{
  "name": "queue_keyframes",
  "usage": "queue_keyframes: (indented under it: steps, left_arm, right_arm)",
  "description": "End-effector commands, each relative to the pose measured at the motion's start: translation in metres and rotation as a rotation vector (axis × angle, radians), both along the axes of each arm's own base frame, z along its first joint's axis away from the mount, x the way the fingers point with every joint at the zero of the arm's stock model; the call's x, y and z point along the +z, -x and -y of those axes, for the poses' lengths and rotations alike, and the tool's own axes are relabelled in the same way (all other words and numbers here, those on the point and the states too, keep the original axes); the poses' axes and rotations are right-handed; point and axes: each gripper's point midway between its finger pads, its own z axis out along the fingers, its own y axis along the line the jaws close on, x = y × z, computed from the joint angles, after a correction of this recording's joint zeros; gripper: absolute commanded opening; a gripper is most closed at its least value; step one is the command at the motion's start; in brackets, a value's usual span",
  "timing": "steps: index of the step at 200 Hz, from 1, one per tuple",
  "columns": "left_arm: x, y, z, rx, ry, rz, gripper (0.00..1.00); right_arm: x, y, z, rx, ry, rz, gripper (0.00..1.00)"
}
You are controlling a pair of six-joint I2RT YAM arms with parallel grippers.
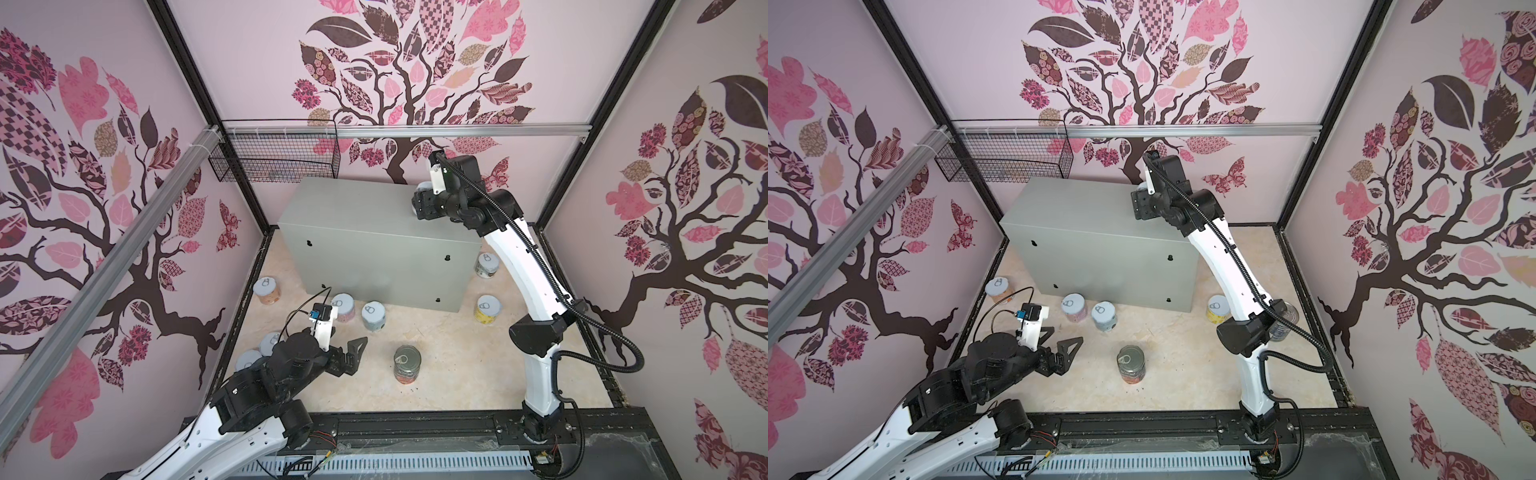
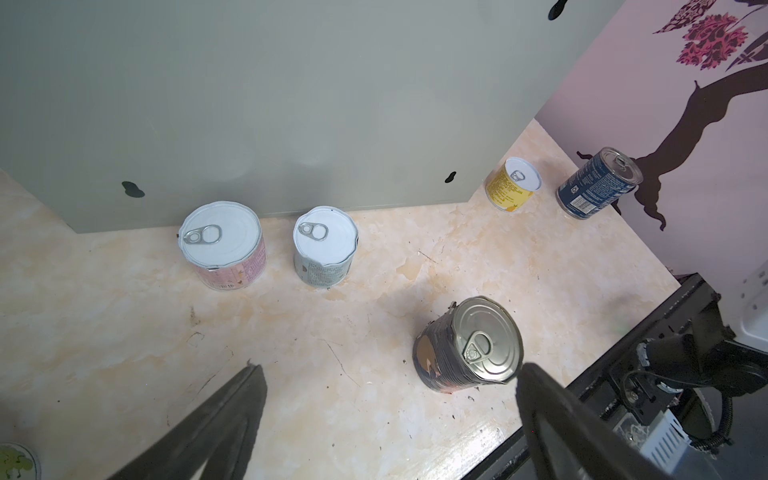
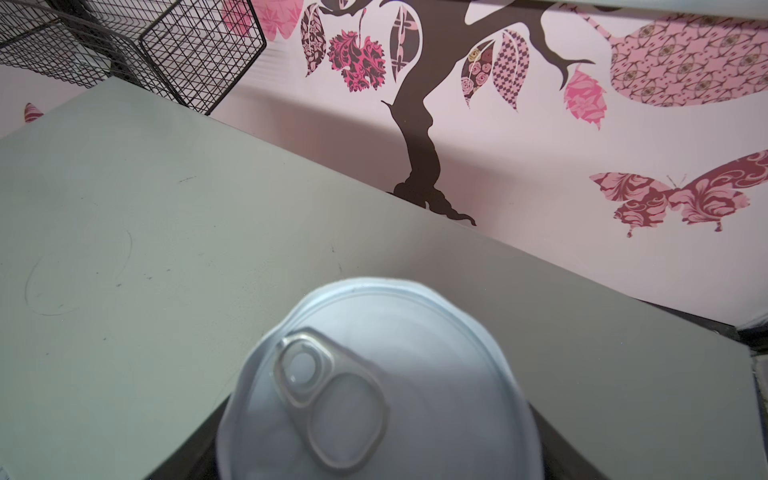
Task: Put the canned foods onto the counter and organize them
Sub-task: 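Carry the can with the right gripper up over the grey cabinet top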
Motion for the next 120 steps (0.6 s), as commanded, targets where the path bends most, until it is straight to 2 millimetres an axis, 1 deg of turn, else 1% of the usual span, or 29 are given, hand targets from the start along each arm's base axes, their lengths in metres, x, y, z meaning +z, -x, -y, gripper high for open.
queue_keyframes:
  steps: [1,14,26,35,54,71,84,101,107,109,113,120]
  left_arm:
    - [0.016,0.002,0.001,-0.025,0.026,0.046,0.98]
    - [0.026,0.001,0.001,-0.030,0.013,0.069,0.98]
    - [0.037,-0.002,-0.001,-0.022,-0.005,0.088,0.98]
    - [0.050,-0.004,0.000,-0.025,-0.010,0.115,0.98]
    - [0.083,-0.010,0.003,-0.031,-0.020,0.183,0.98]
    - [0.116,-0.018,0.008,-0.029,-0.032,0.244,0.98]
    - [0.136,-0.026,0.016,-0.028,-0.040,0.276,0.98]
    - [0.156,-0.038,0.030,-0.027,-0.047,0.309,0.98]
    - [0.162,-0.042,0.035,-0.028,-0.048,0.322,0.98]
    - [0.164,-0.043,0.036,-0.028,-0.048,0.327,0.98]
    - [0.168,-0.046,0.039,-0.028,-0.047,0.337,0.98]
    - [0.174,-0.051,0.045,-0.026,-0.046,0.356,0.98]
  right_arm:
    - [-0.012,-0.007,-0.009,0.037,-0.005,-0.025,0.79]
    - [-0.009,-0.006,-0.009,0.040,-0.010,-0.016,0.84]
    - [-0.005,-0.004,-0.009,0.048,-0.016,-0.007,0.92]
    - [-0.003,-0.003,-0.010,0.056,-0.023,-0.003,0.95]
    - [0.003,0.000,-0.011,0.068,-0.036,0.006,0.99]
    - [0.012,0.005,-0.009,0.074,-0.051,0.019,1.00]
    - [0.024,0.011,-0.007,0.077,-0.068,0.040,1.00]
    - [0.040,0.020,0.001,0.069,-0.079,0.069,1.00]
    - [0.048,0.025,0.005,0.069,-0.088,0.086,1.00]
    - [0.048,0.025,0.005,0.068,-0.088,0.086,1.00]
    - [0.055,0.030,0.008,0.069,-0.095,0.099,1.00]
    - [0.059,0.035,0.009,0.080,-0.102,0.108,1.00]
